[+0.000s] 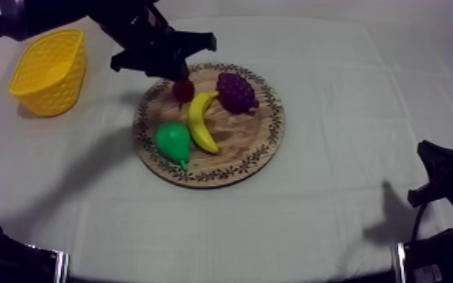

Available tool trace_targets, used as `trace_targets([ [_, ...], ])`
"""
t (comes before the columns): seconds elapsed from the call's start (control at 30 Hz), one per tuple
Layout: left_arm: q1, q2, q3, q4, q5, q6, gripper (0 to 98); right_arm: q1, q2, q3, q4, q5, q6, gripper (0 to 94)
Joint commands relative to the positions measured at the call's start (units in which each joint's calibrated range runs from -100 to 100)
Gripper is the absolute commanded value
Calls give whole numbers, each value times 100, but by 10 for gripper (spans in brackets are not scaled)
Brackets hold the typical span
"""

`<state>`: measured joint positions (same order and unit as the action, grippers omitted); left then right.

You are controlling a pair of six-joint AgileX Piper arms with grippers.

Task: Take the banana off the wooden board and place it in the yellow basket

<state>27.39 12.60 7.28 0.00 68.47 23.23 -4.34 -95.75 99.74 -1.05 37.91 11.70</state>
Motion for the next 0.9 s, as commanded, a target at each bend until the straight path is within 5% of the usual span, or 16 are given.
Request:
trace_targets([
  [0.0, 37, -3, 18, 17, -18, -32, 282, -2, -1, 4, 0, -1, 0, 4],
  [0.13, 81, -27, 48, 107, -37, -88, 491, -2, -1, 4, 0, -1, 0, 4],
  [0.3, 93, -72, 61, 172, -15, -110, 634, -2, -1, 4, 0, -1, 0, 4],
  [0.87, -107, 1983, -1001, 491, 423, -446, 682, -2, -1, 4, 0, -1, 0, 4],
])
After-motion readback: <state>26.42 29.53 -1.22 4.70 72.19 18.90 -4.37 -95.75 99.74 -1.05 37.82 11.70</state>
